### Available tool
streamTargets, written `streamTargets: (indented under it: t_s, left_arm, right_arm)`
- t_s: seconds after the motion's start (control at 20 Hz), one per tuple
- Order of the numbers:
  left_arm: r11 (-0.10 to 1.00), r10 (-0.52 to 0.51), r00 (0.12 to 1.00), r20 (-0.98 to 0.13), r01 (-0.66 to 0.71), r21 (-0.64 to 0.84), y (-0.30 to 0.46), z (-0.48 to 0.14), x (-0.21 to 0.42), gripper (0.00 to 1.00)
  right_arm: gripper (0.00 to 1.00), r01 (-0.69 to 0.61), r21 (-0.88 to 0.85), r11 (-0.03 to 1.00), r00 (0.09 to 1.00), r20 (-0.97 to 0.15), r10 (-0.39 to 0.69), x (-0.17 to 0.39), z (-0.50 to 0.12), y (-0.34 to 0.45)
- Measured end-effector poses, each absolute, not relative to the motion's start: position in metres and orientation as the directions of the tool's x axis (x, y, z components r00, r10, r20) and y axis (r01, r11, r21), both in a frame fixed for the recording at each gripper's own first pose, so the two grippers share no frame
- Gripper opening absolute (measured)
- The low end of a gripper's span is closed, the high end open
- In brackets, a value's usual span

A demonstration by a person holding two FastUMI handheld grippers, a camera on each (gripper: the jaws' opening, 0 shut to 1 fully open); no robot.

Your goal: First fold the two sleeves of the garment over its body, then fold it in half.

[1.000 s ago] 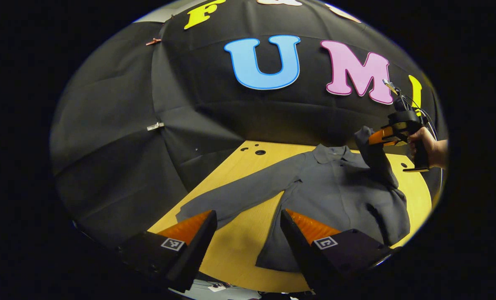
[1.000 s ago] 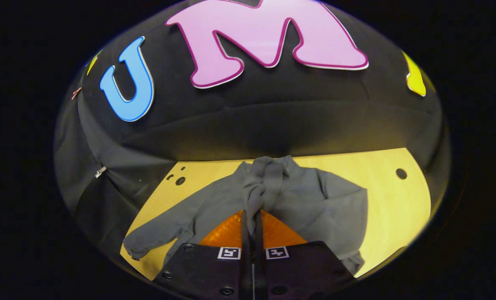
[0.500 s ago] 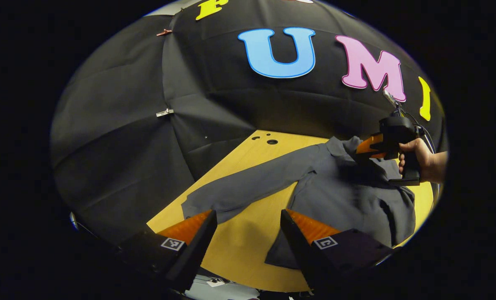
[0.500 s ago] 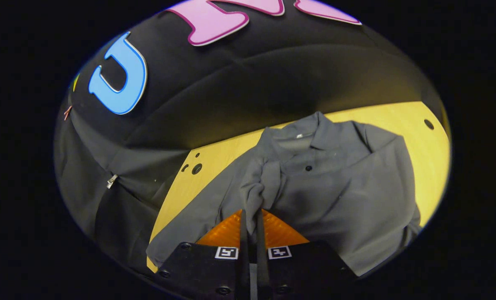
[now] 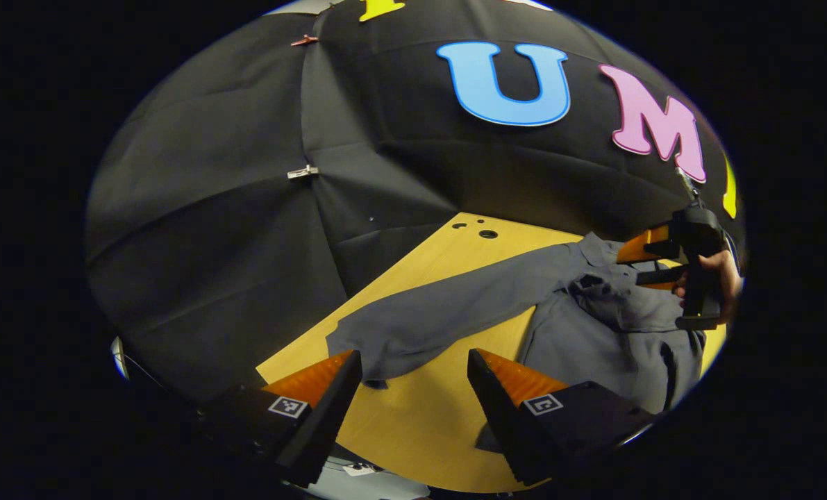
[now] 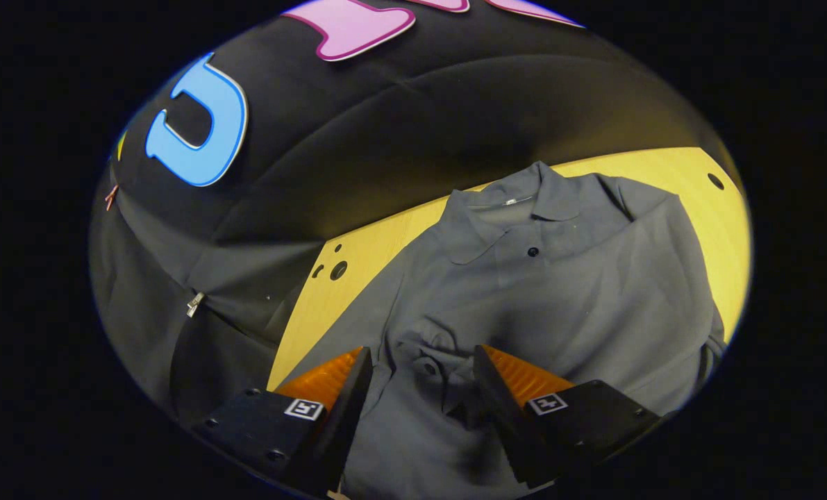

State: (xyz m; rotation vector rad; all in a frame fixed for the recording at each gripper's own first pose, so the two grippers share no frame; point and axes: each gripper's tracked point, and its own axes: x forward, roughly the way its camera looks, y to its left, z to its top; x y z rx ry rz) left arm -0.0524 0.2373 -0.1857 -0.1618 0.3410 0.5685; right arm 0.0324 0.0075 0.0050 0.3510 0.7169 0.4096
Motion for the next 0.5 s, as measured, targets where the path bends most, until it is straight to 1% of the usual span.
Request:
streamTargets:
  t_s: [0.05,0.15,0.4,0.5]
  left_arm:
    - [0.824,0.506,0.783,-0.361,-0.563,-0.066,0.245,-0.186,-0.051,0.97]
    - [0.807,0.520,0.773,-0.365,-0.584,-0.086,0.263,-0.188,-0.051,0.97]
    - [0.775,0.539,0.743,-0.397,-0.622,-0.113,0.302,-0.209,-0.039,0.97]
    - [0.762,0.552,0.724,-0.413,-0.639,-0.102,0.319,-0.219,-0.033,0.98]
  right_arm:
    - [0.97,-0.242,0.426,0.872,0.693,-0.553,0.463,0.031,0.008,0.002]
    - [0.99,-0.249,0.376,0.892,0.718,-0.546,0.431,0.024,0.019,-0.015]
    - [0.99,-0.249,0.202,0.947,0.779,-0.539,0.320,-0.009,0.032,-0.081]
    - [0.99,-0.216,0.165,0.962,0.800,-0.536,0.271,-0.023,0.037,-0.114]
